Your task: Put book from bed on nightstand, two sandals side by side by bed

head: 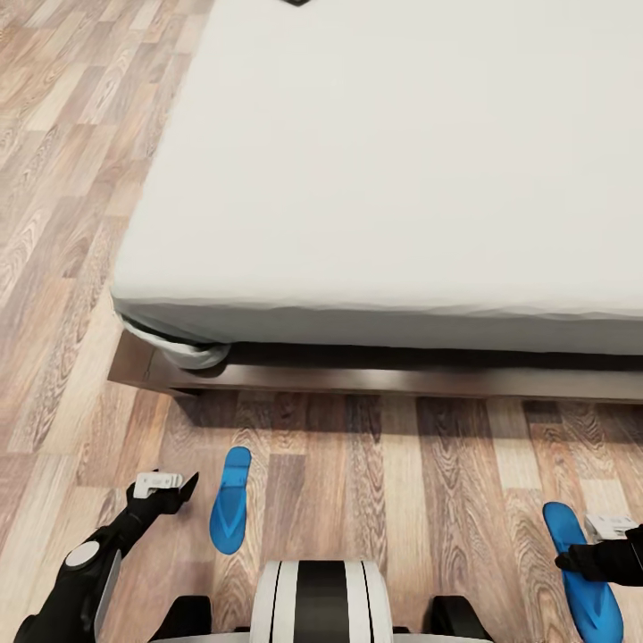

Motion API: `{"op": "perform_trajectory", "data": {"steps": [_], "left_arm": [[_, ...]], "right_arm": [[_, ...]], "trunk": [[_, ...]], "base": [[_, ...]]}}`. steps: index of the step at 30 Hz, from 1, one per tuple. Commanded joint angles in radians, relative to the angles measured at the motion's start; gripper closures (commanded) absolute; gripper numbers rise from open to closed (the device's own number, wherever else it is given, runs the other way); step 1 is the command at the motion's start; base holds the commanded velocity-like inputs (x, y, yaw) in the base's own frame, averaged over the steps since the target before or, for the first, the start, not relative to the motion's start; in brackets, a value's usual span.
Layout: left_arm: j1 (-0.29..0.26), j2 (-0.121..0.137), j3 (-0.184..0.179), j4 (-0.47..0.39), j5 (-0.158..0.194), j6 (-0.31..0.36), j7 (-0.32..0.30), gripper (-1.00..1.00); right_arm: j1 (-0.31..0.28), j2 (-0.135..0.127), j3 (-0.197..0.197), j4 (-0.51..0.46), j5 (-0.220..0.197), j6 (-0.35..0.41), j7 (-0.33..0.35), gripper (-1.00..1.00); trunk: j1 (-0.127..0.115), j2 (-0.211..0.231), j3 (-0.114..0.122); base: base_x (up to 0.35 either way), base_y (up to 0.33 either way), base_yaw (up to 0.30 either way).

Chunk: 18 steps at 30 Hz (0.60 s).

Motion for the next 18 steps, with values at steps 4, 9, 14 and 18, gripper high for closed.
{"op": "perform_trajectory", "data": {"steps": [4, 9, 14, 18], "left_arm": [[-0.001, -0.001, 0.004, 0.001, -0.010, -0.005, -0.005, -1.00], [-0.001, -0.001, 0.004, 0.001, -0.010, -0.005, -0.005, -1.00], [-0.001, -0.001, 0.004, 0.000, -0.010, -0.005, -0.005, -1.00], [-0.001, -0.001, 0.004, 0.000, -0.010, -0.005, -0.005, -1.00]], "right_arm": [[0.000, 0.000, -0.002, -0.002, 0.011, 0.002, 0.009, 1.00], [0.000, -0.001, -0.003, -0.002, 0.011, -0.001, 0.008, 1.00], [0.000, -0.001, -0.004, -0.002, 0.011, -0.002, 0.006, 1.00], [0.000, -0.001, -0.004, -0.003, 0.009, -0.003, 0.010, 1.00]], "trunk": [[0.000, 0.000, 0.000], [0.000, 0.000, 0.000], [0.000, 0.000, 0.000], [0.000, 0.000, 0.000]], "base": [[-0.075, 0.272, 0.000], [-0.036, 0.172, 0.000], [-0.003, 0.016, 0.000], [0.000, 0.001, 0.000]]}}
